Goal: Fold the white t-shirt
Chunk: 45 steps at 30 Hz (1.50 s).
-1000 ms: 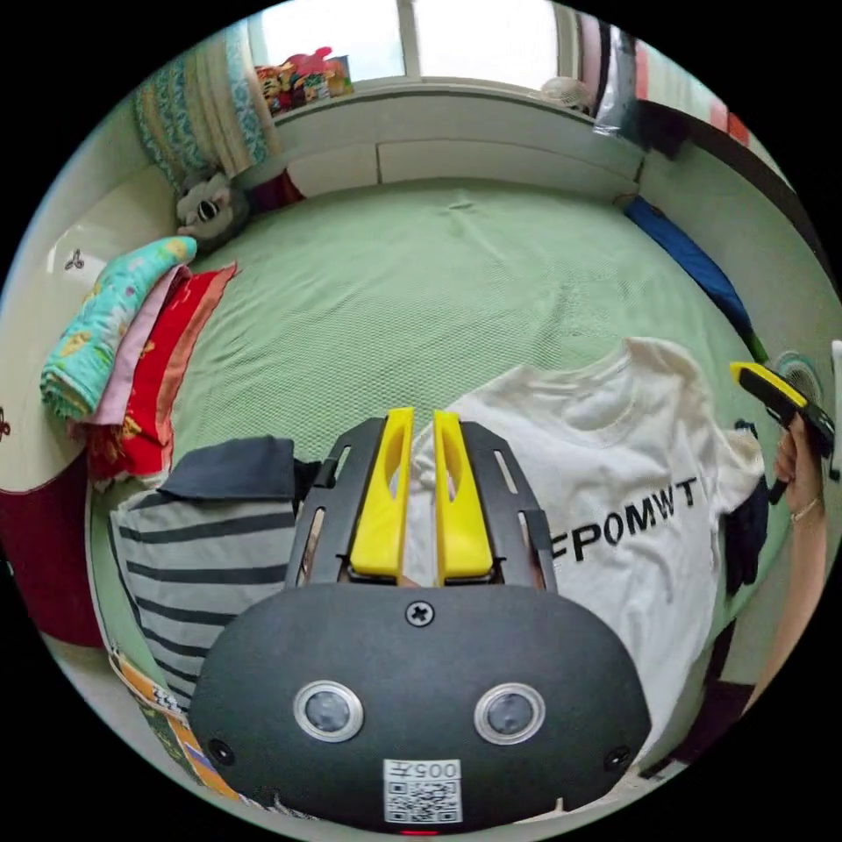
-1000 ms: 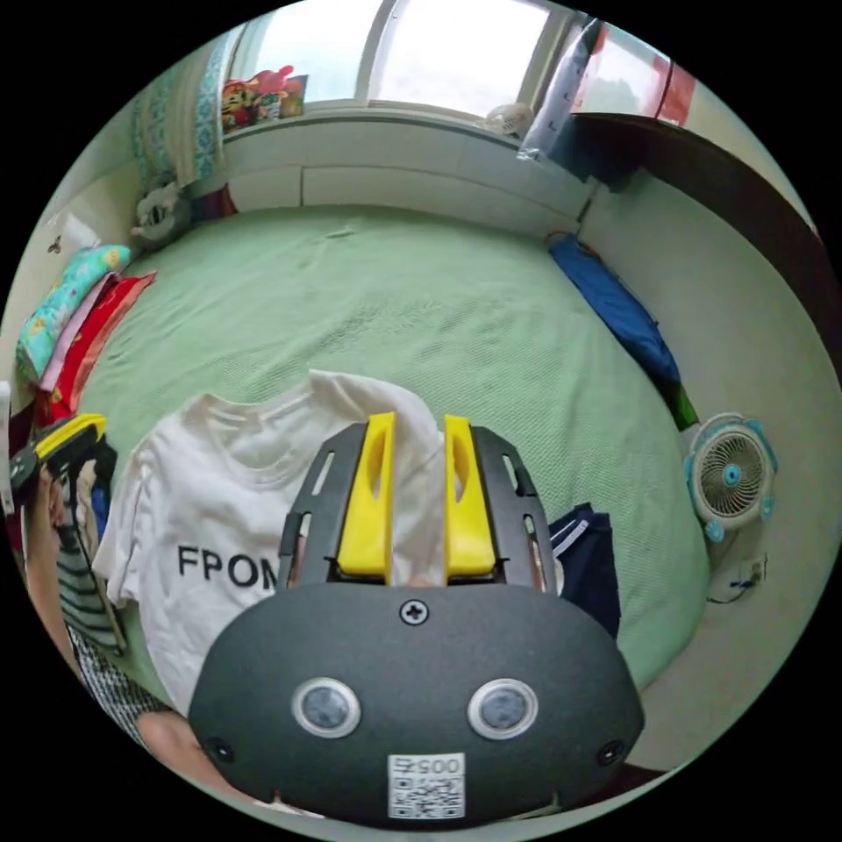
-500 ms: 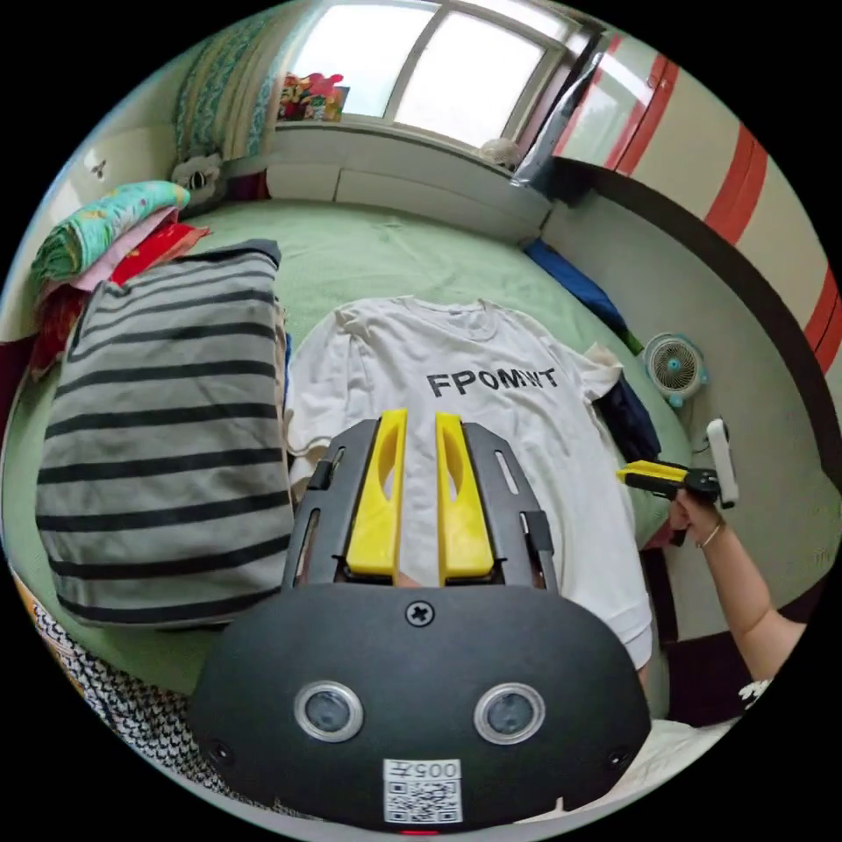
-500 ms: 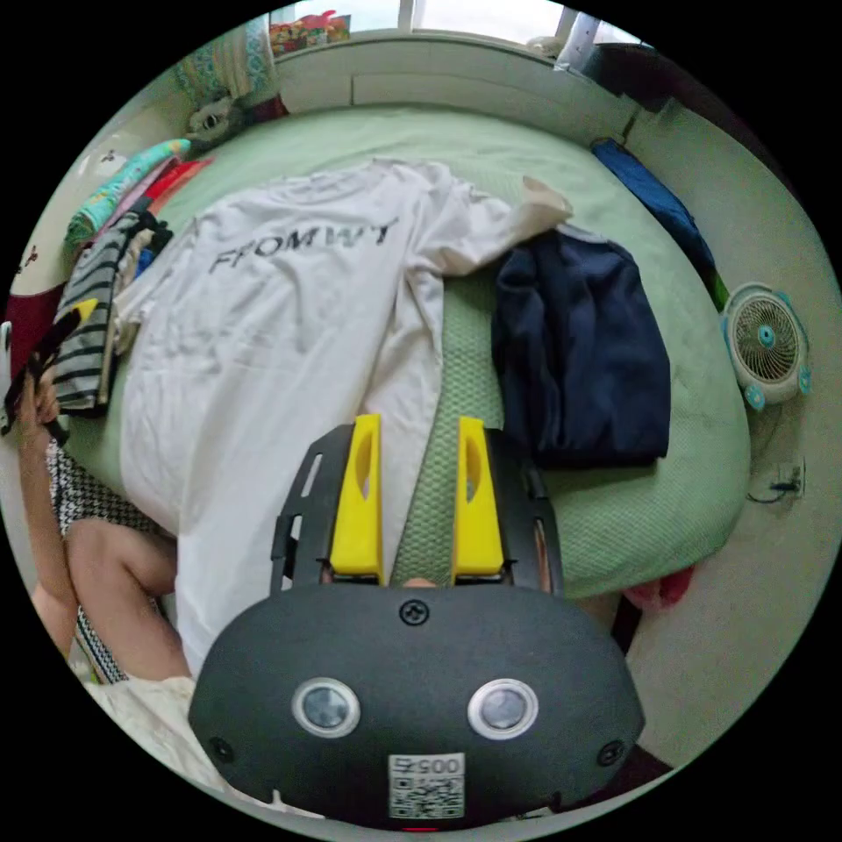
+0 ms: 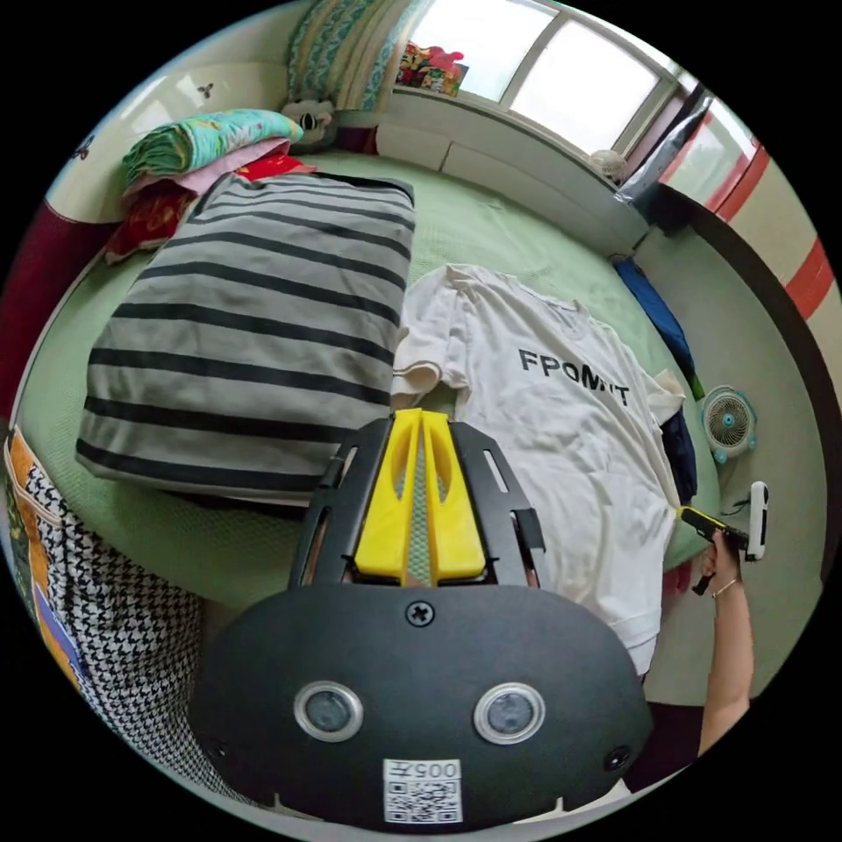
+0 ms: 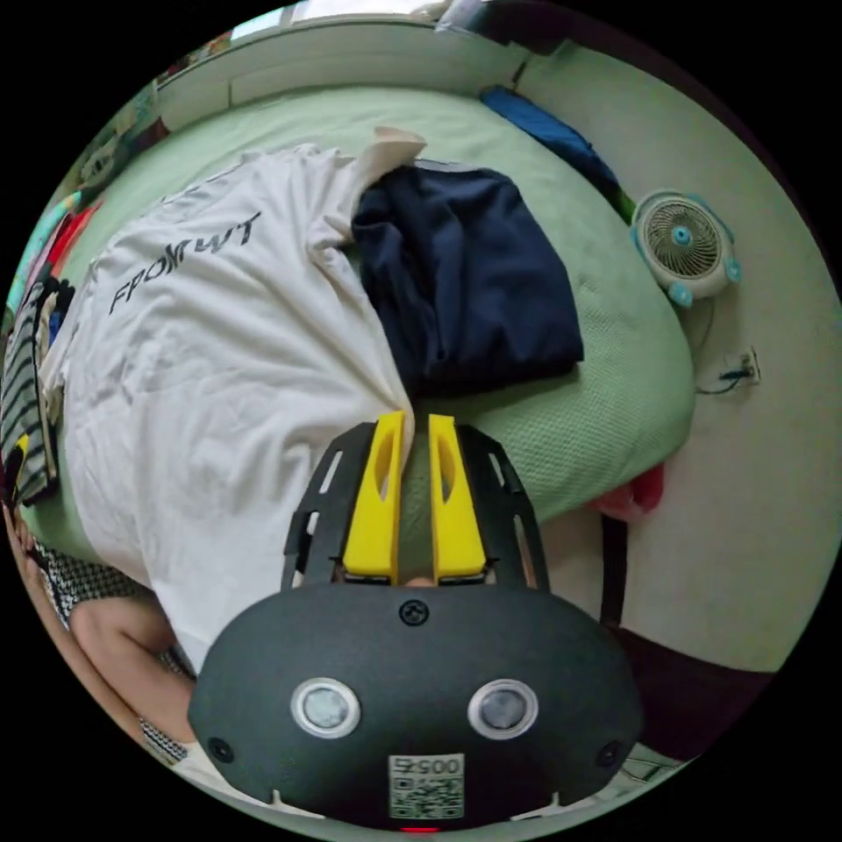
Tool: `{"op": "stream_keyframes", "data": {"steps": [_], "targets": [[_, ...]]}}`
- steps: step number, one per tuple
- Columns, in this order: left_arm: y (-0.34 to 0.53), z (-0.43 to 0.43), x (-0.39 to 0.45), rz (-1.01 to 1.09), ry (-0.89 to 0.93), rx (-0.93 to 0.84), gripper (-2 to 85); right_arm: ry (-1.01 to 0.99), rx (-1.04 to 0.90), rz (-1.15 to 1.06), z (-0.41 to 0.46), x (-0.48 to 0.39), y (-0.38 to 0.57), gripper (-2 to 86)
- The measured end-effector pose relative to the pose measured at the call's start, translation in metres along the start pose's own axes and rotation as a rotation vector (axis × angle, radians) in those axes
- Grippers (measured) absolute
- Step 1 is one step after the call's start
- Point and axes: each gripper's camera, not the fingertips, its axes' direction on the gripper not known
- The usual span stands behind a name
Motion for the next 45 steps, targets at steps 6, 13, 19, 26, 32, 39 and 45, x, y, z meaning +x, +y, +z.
{"op": "stream_keyframes", "data": {"steps": [6,13,19,26,32,39,45], "targets": [[-0.006,-0.014,-0.025,0.009,0.081,0.024,-0.5,-0.229,0.267,-0.341,-0.094,-0.104,0.006,6.2],[-0.008,-0.026,-0.045,0.099,-0.021,0.100,-0.5,-0.399,0.368,-0.876,-0.126,-0.307,-0.029,8.8],[-0.012,-0.027,-0.069,0.060,-0.024,0.114,-0.6,-0.541,0.237,-0.873,-0.102,-0.380,-0.076,10.9],[-0.024,-0.016,-0.066,0.084,0.009,0.096,-0.6,-0.634,0.163,-0.826,-0.083,-0.402,-0.101,9.7],[-0.025,-0.007,-0.062,0.093,0.015,0.079,-0.4,-0.627,0.152,-0.756,-0.074,-0.405,-0.114,0.6],[-0.030,0.006,-0.053,0.078,0.017,0.092,3.7,-0.688,0.232,-0.728,-0.109,-0.362,-0.125,-1.3],[-0.042,0.034,-0.030,0.180,0.084,0.058,11.7,-0.709,0.321,-0.649,-0.145,-0.317,-0.151,-1.2]]}}
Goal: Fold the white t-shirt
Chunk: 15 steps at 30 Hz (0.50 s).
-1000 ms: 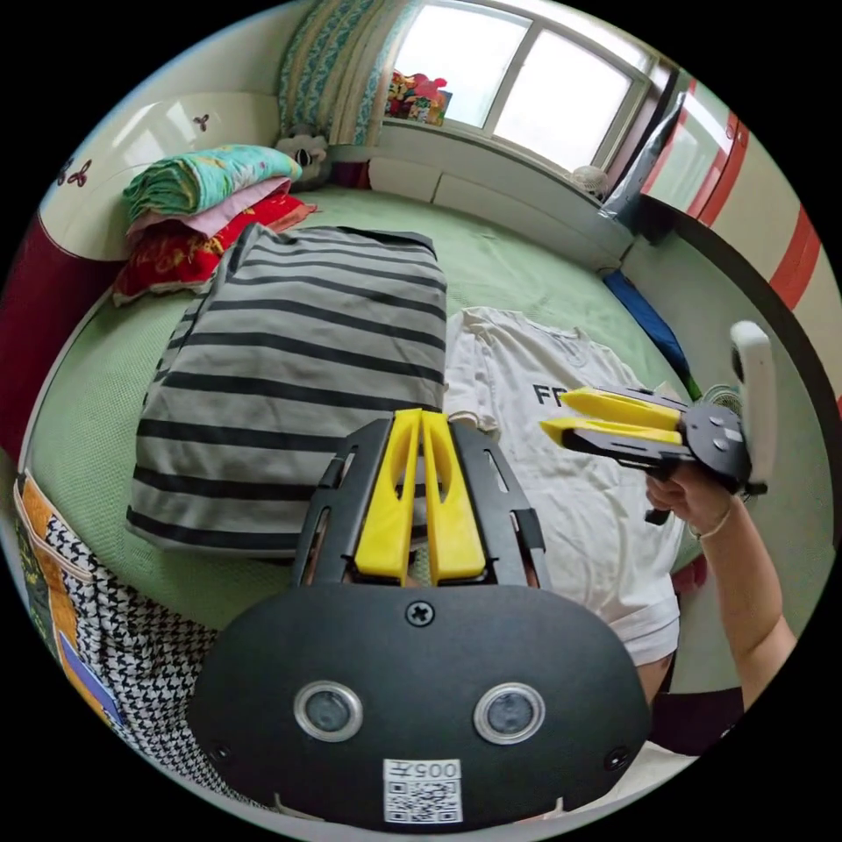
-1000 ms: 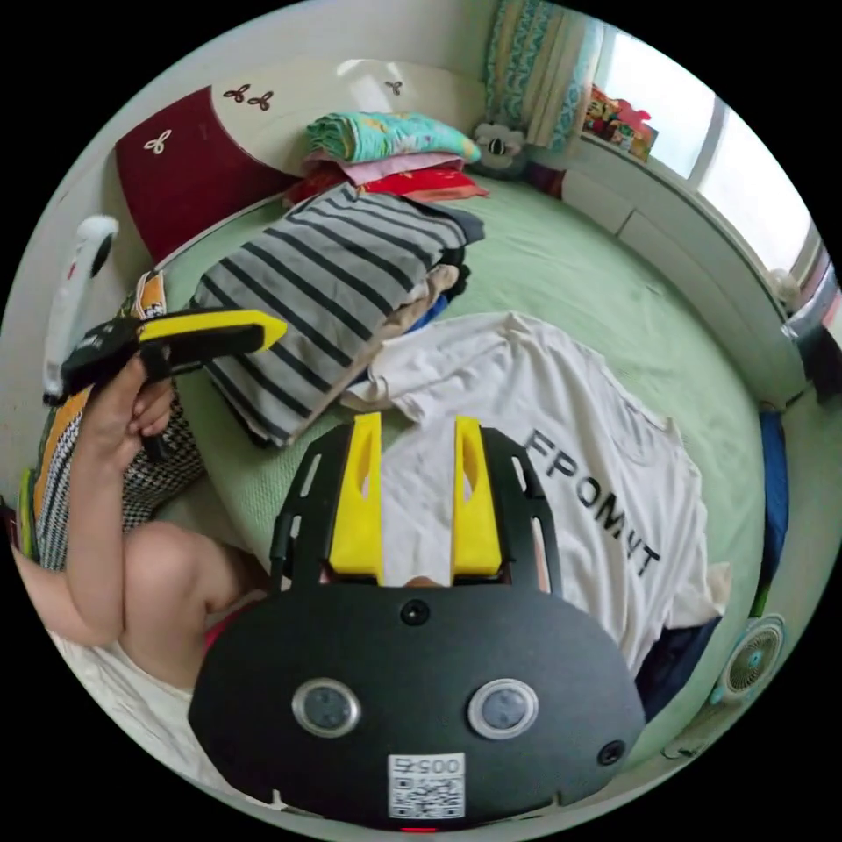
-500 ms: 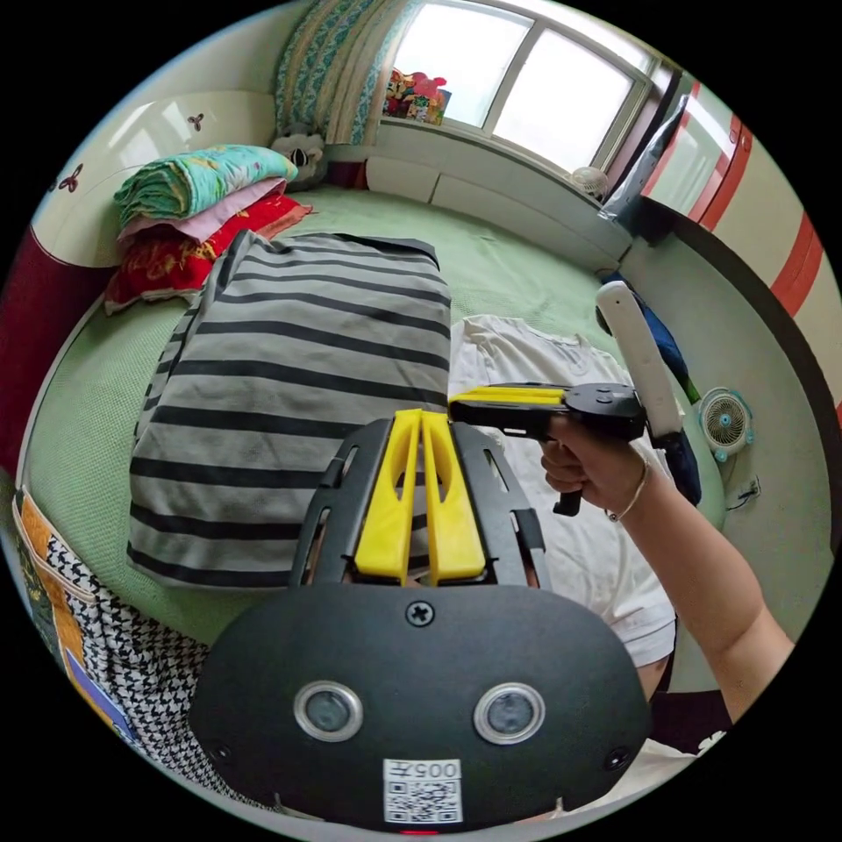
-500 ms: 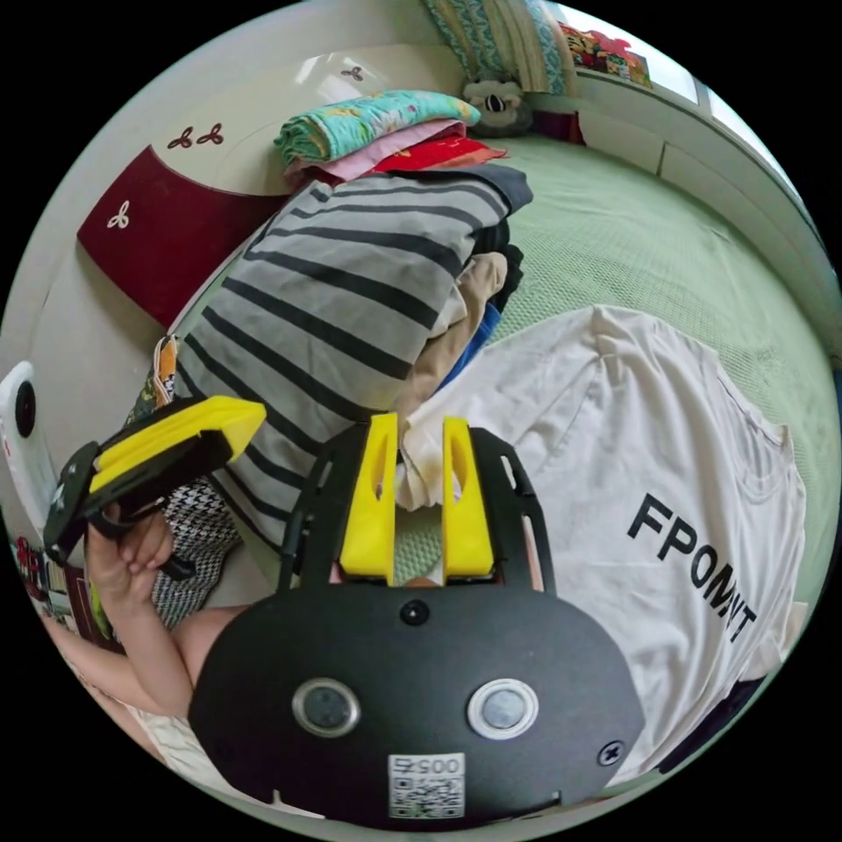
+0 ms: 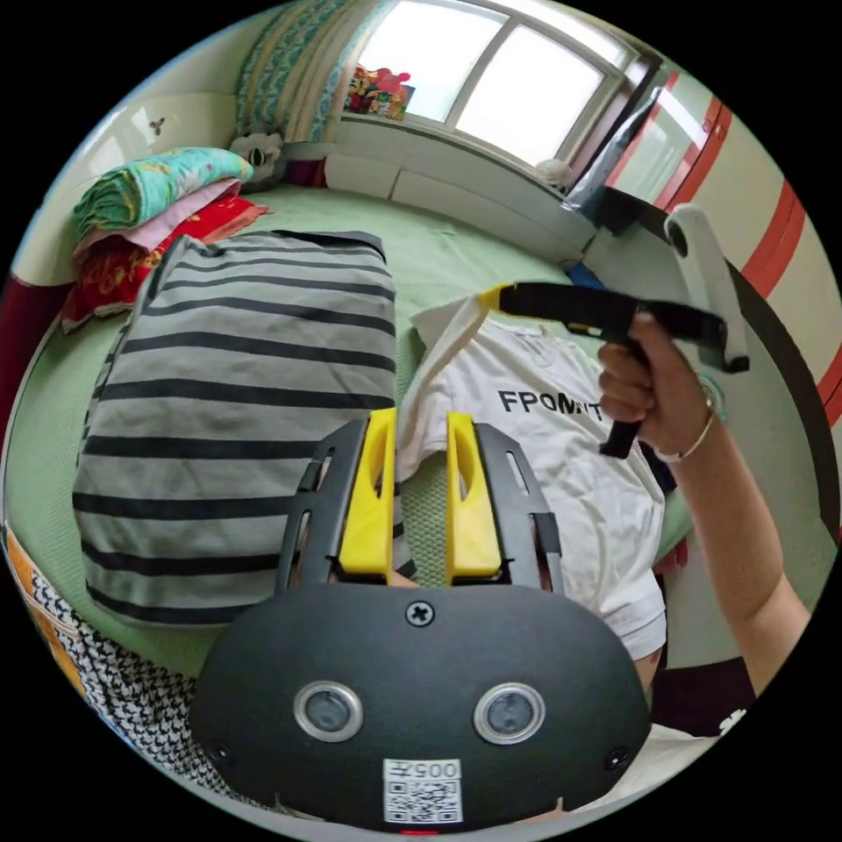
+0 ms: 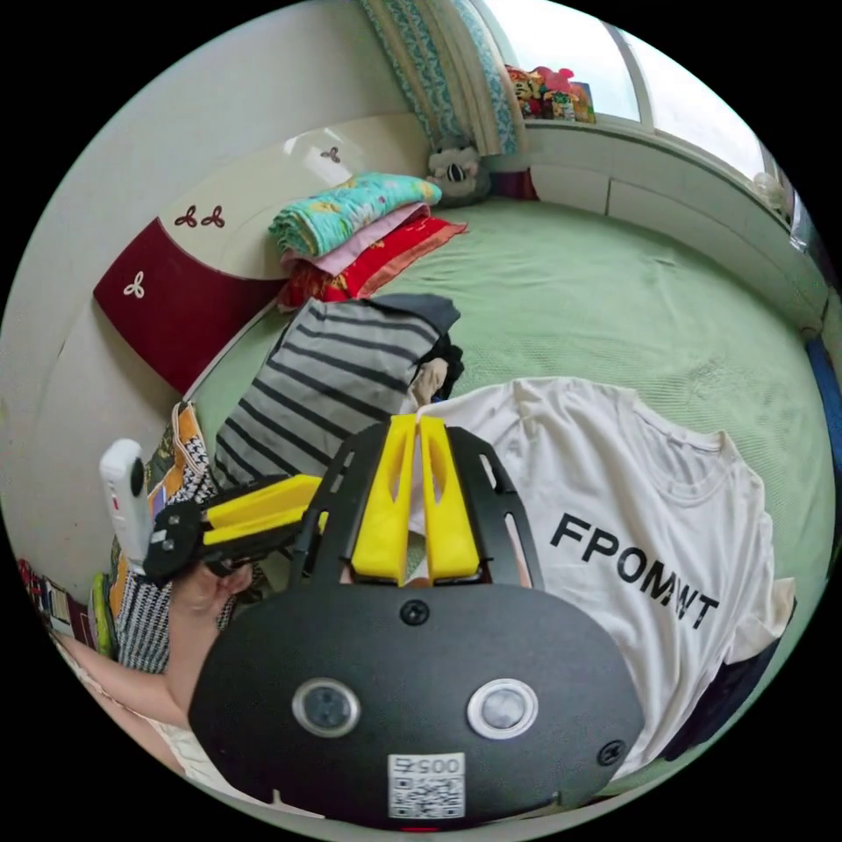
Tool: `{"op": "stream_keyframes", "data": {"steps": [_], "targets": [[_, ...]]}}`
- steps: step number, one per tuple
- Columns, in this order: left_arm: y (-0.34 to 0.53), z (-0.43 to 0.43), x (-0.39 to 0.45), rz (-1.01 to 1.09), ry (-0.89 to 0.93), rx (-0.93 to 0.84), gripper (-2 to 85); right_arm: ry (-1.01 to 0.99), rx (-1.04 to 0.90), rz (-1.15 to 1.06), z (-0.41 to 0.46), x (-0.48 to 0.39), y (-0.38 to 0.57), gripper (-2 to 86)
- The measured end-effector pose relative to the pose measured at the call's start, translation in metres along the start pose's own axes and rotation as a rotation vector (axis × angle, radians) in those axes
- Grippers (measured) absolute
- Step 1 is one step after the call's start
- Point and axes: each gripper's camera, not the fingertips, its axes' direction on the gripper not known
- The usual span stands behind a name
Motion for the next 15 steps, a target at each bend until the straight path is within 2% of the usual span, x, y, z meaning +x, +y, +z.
{"op": "stream_keyframes", "data": {"steps": [5,12,15], "targets": [[-0.012,0.032,0.018,0.048,-0.029,-0.065,14.2,0.007,0.054,0.030,-0.028,0.020,-0.006,-1.2],[-0.029,0.087,0.027,0.031,-0.085,-0.209,5.0,-0.037,0.057,0.058,-0.043,0.042,0.000,-0.9],[-0.036,0.087,0.034,0.046,-0.108,-0.200,3.4,-0.008,0.051,0.059,-0.043,0.048,0.003,-0.9]]}}
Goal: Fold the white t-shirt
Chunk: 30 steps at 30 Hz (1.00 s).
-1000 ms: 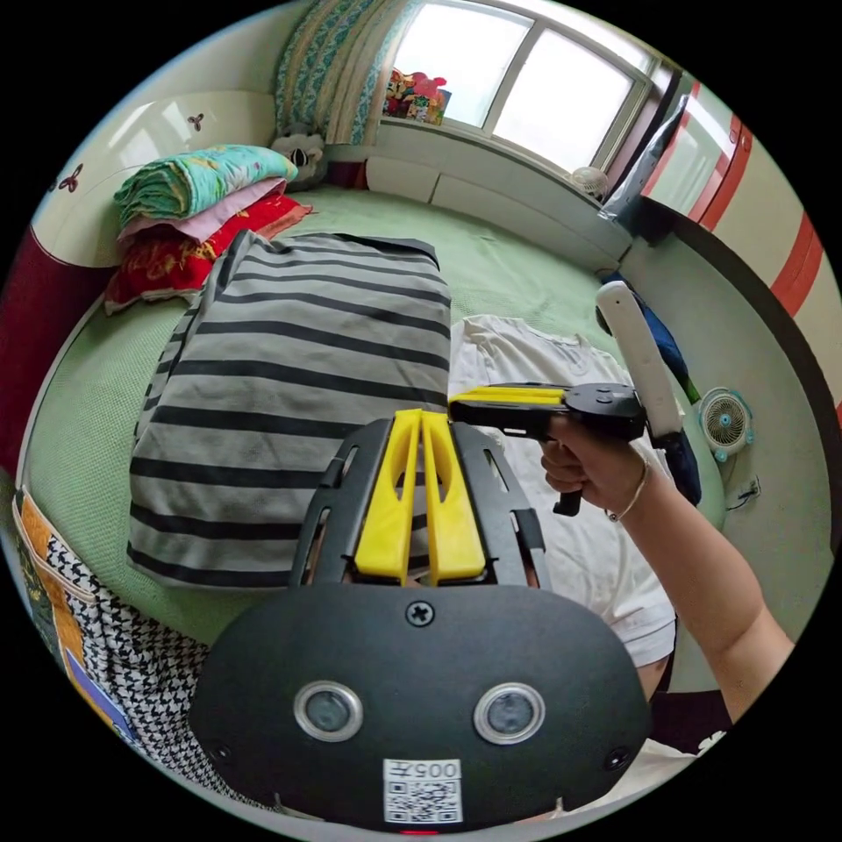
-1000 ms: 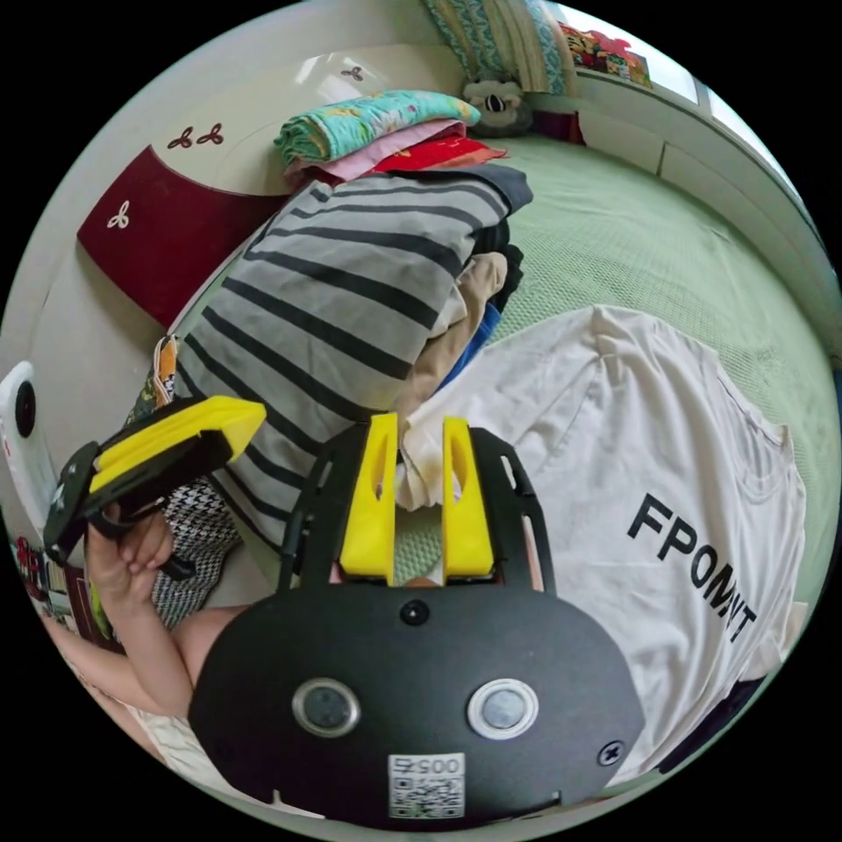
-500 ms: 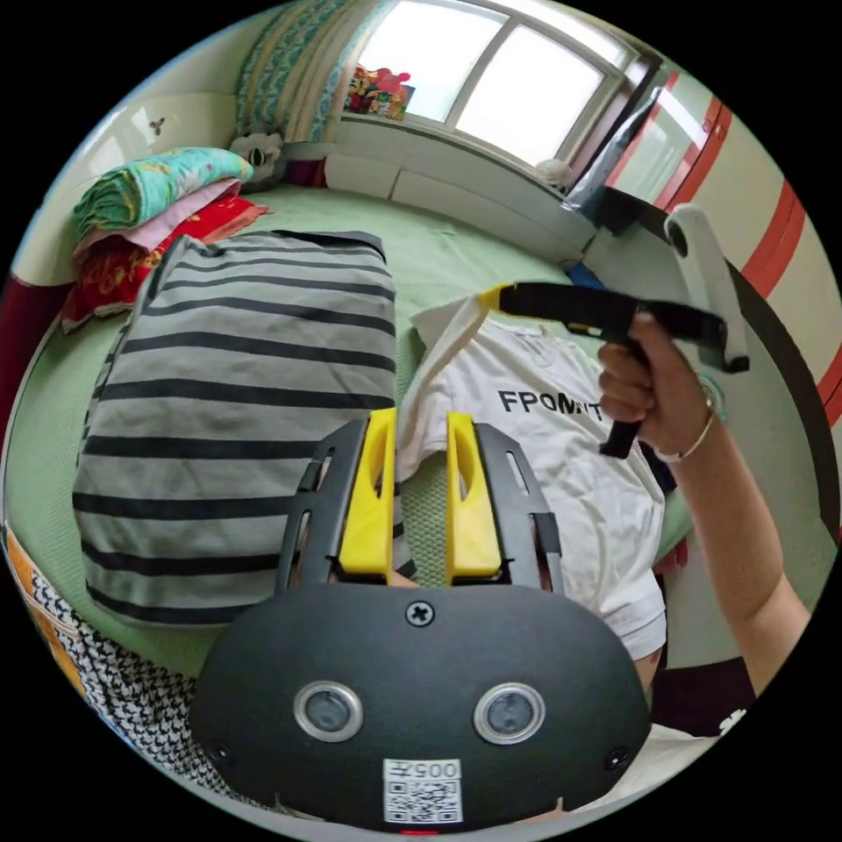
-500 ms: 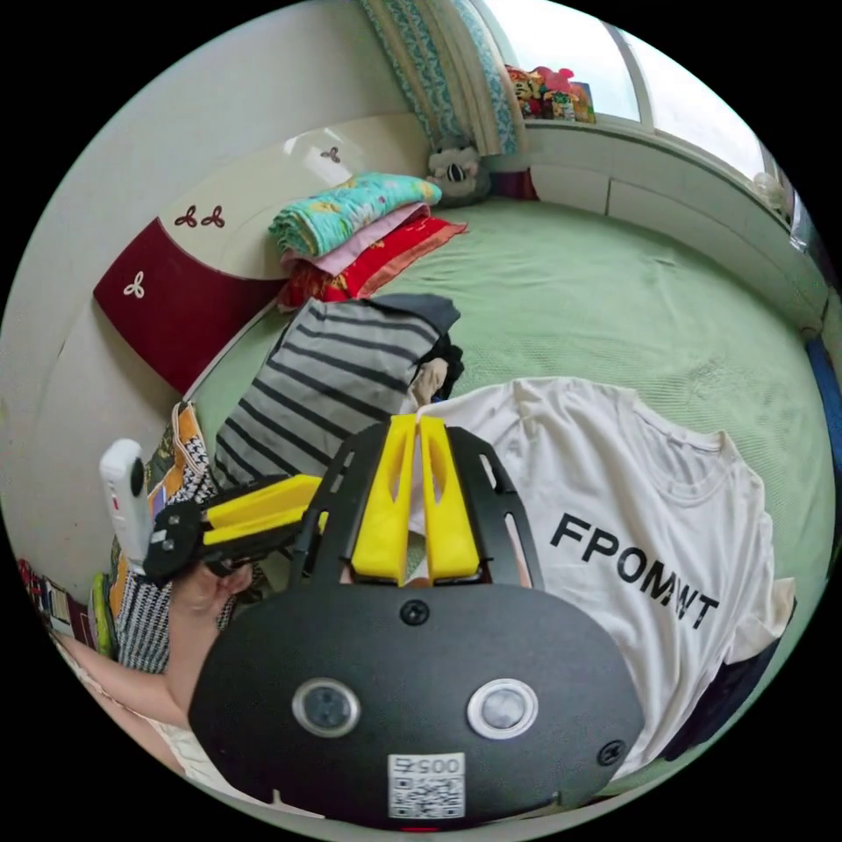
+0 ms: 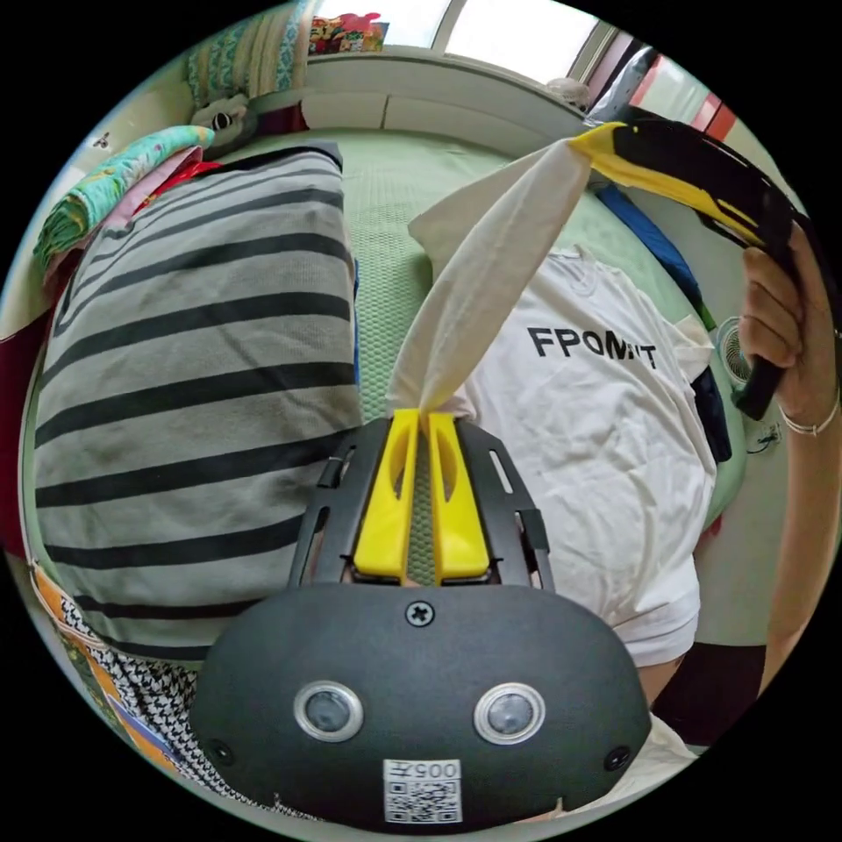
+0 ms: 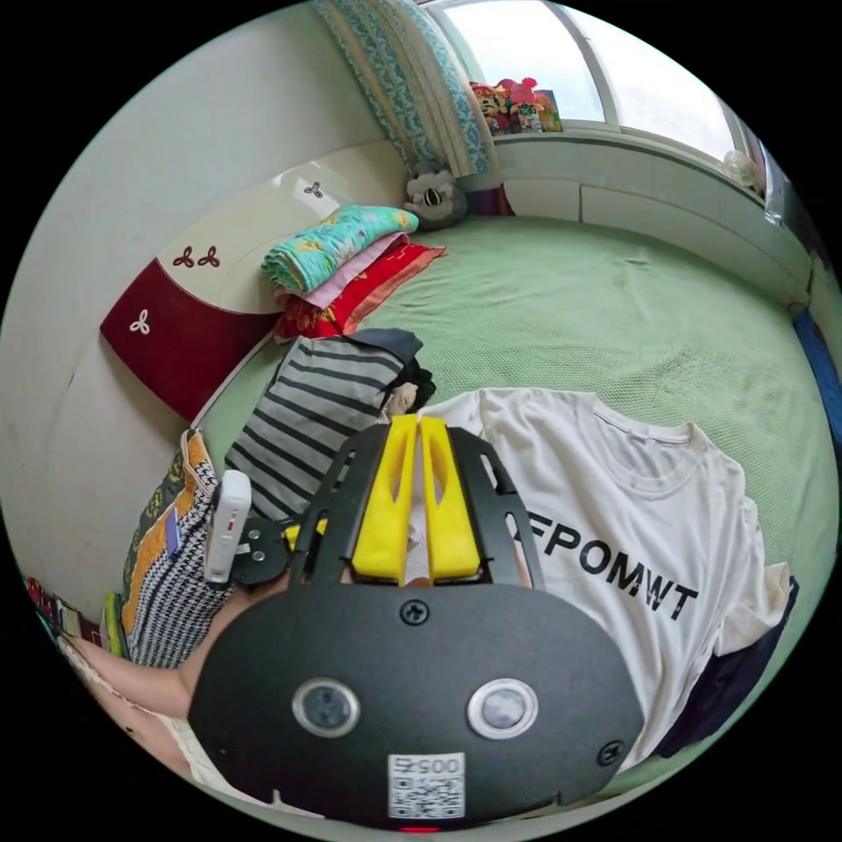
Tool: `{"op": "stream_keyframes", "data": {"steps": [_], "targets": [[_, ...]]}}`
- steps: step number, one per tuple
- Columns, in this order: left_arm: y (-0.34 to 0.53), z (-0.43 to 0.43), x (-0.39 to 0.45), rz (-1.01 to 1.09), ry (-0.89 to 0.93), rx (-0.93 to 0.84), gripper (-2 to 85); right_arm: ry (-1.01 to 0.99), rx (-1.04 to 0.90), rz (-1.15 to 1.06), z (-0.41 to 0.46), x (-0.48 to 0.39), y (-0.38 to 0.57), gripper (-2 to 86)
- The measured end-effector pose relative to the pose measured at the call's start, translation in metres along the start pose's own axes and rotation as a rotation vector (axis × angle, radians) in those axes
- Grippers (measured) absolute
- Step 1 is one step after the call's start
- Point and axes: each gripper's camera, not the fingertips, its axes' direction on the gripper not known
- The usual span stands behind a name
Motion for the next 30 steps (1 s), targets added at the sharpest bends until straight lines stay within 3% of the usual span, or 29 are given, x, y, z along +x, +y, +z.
{"op": "stream_keyframes", "data": {"steps": [7,12,14,17,23,30], "targets": [[-0.008,-0.010,0.012,0.101,0.068,0.039,2.8,0.024,0.021,0.042,-0.005,0.019,-0.005,-0.9],[-0.012,-0.023,0.048,0.300,0.317,0.107,3.9,0.143,0.018,0.048,-0.007,0.031,-0.009,-1.1],[-0.016,-0.016,0.062,0.364,0.373,0.074,4.5,0.202,0.011,0.063,-0.004,0.040,-0.007,-1.2],[-0.023,0.001,0.079,0.408,0.301,-0.027,4.8,0.333,-0.010,0.136,0.007,0.065,0.000,-1.0],[-0.036,0.015,0.064,0.284,0.249,-0.066,4.8,0.482,-0.155,0.312,0.043,0.114,0.023,1.5],[-0.048,0.034,0.041,0.109,0.290,-0.009,5.1,0.300,-0.125,0.094,0.058,0.073,0.004,9.0]]}}
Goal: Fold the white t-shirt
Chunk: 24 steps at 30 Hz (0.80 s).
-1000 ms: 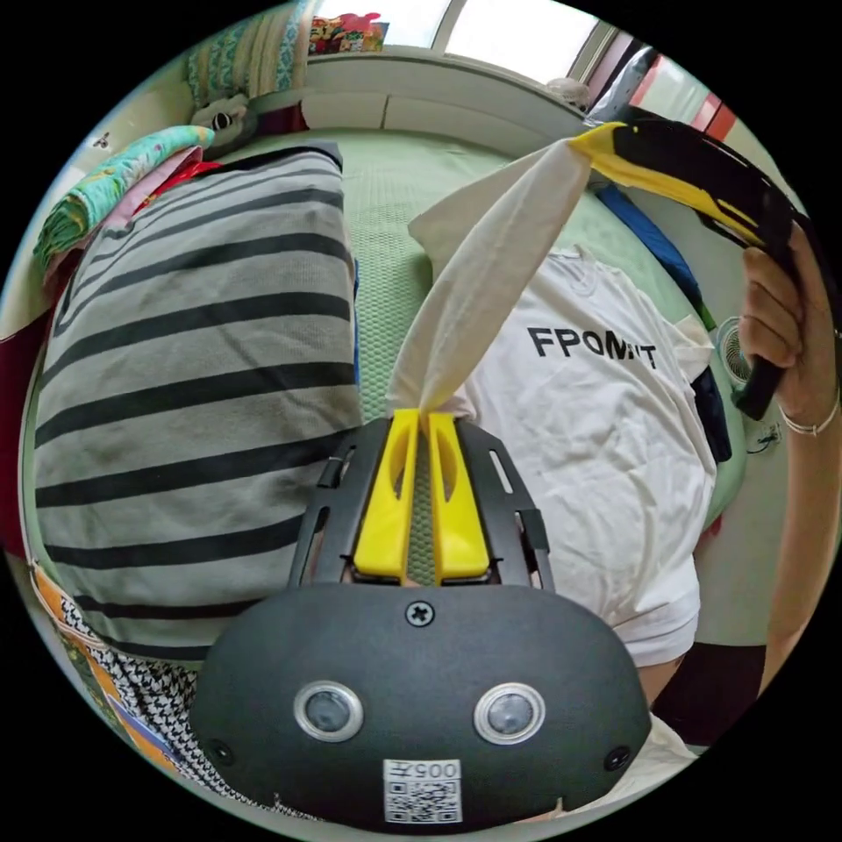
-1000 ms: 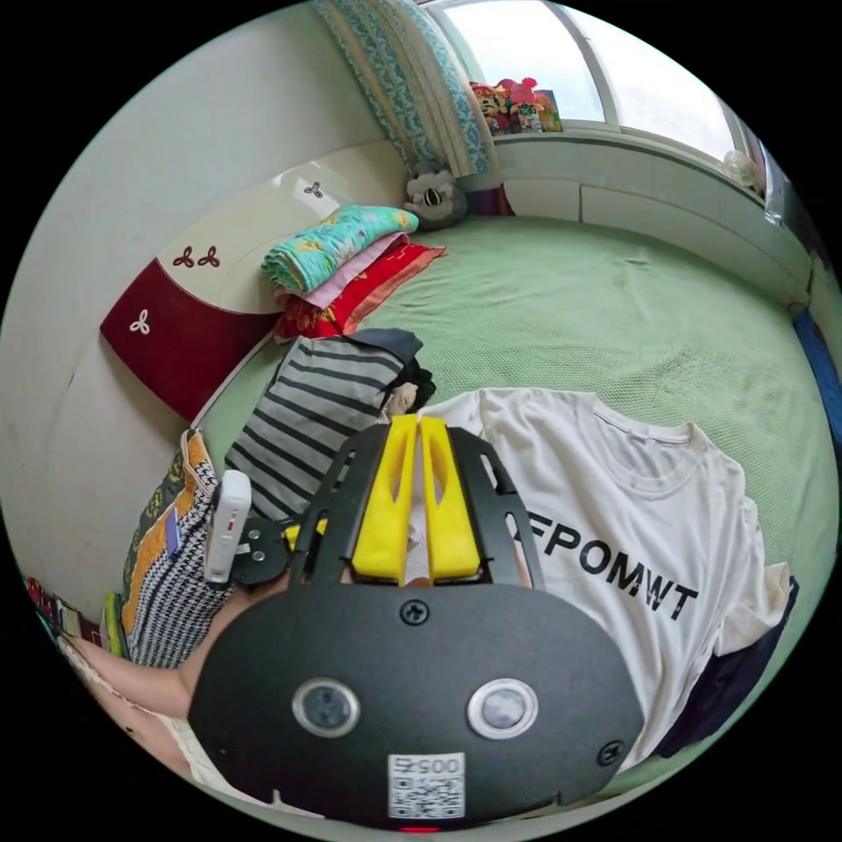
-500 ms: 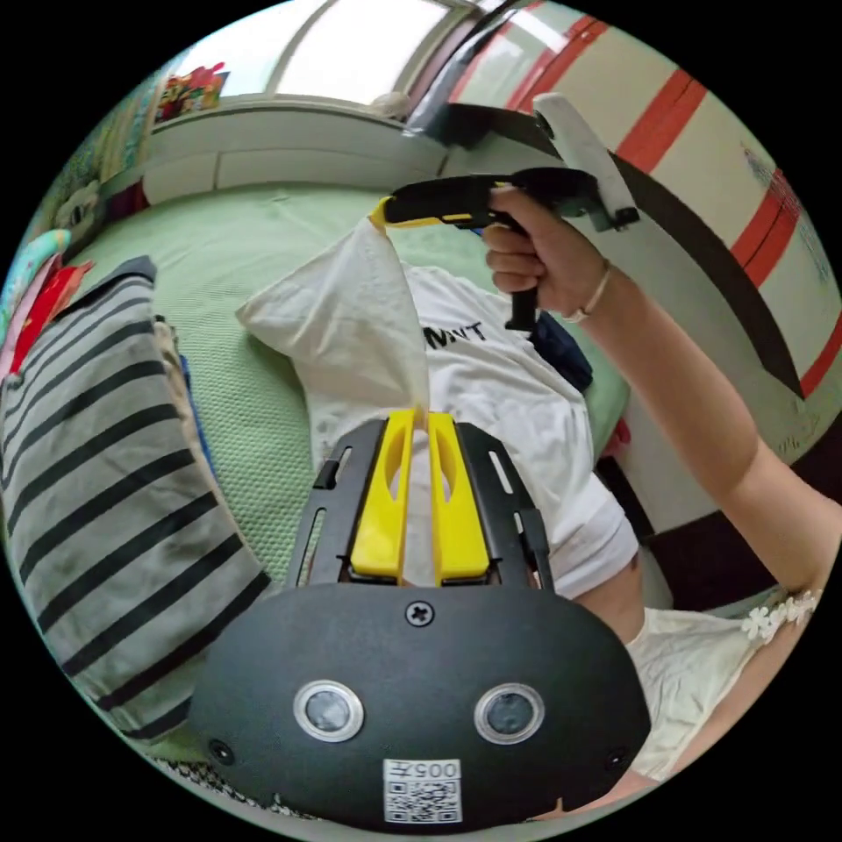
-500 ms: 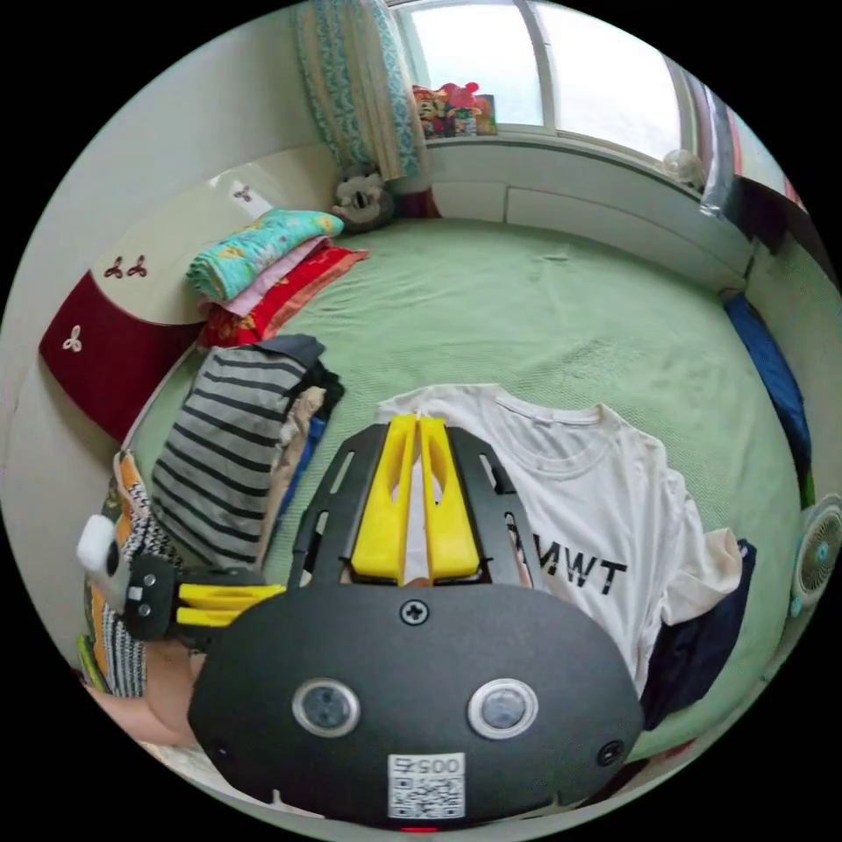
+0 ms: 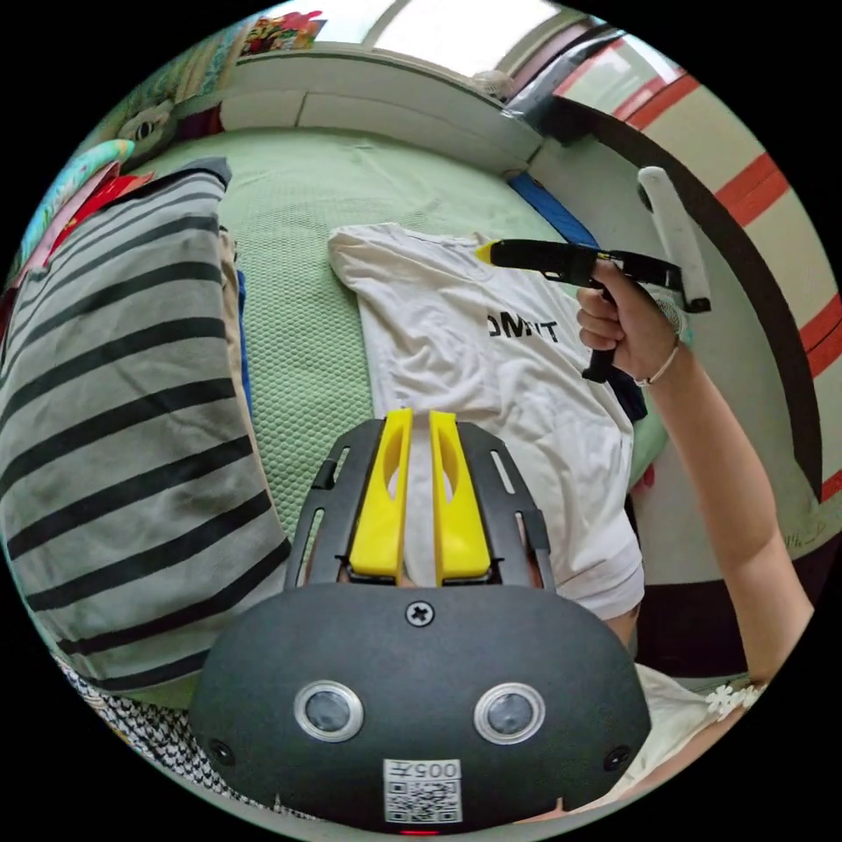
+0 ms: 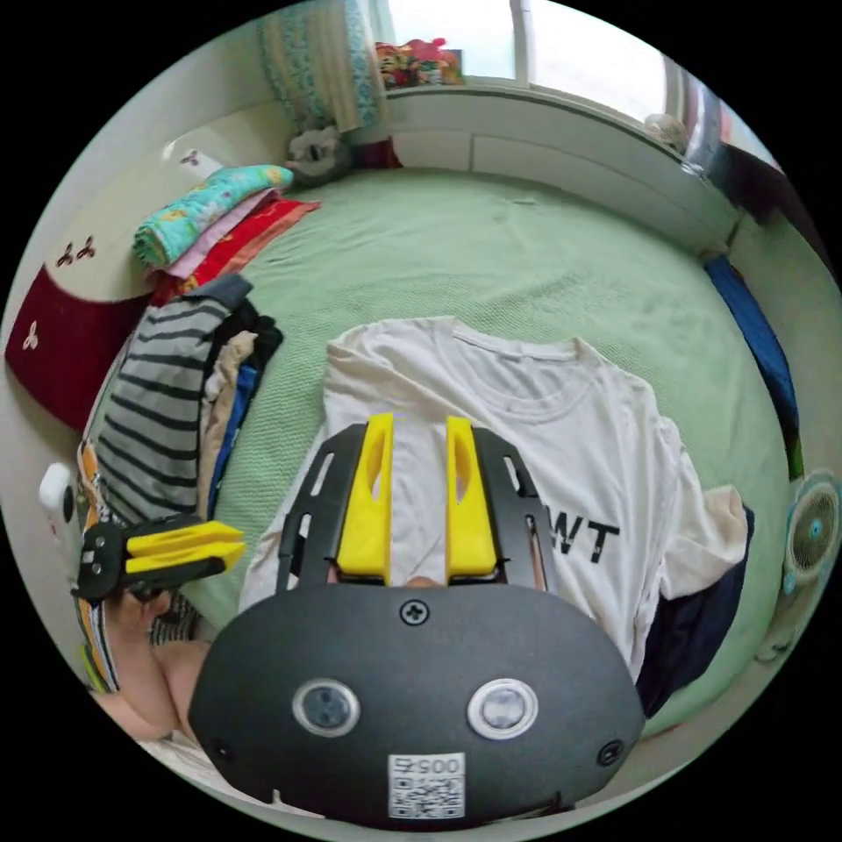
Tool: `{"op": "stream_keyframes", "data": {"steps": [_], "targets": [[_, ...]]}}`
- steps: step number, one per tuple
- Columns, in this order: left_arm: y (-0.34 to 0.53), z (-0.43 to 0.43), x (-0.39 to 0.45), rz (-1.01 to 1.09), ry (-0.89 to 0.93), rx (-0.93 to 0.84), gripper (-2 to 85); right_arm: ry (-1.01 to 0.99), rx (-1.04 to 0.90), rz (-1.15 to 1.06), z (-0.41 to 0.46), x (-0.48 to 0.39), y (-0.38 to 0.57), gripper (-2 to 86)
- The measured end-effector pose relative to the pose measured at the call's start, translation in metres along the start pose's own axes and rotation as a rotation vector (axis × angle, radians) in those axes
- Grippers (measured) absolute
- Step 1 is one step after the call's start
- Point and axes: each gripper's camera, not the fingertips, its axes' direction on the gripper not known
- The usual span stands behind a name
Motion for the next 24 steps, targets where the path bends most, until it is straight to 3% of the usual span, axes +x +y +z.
{"op": "stream_keyframes", "data": {"steps": [5,10,14,17,19,24], "targets": [[-0.009,0.013,-0.003,-0.023,0.004,0.001,5.4,-0.045,0.028,-0.185,0.011,-0.052,-0.036,11.3],[-0.021,0.032,0.000,0.009,-0.061,-0.054,7.1,0.004,-0.078,-0.327,0.057,-0.089,-0.080,12.1],[-0.031,0.043,0.003,0.027,-0.075,-0.063,7.5,0.000,-0.143,-0.343,0.087,-0.095,-0.097,11.1],[-0.038,0.061,0.006,0.051,-0.184,-0.121,6.7,0.031,-0.145,-0.321,0.104,-0.093,-0.099,6.9],[-0.042,0.065,0.006,0.041,-0.162,-0.126,5.5,0.052,-0.115,-0.298,0.107,-0.088,-0.101,1.1],[-0.041,0.050,-0.004,-0.025,-0.074,-0.068,0.2,0.002,-0.017,-0.176,0.089,-0.061,-0.121,0.1]]}}
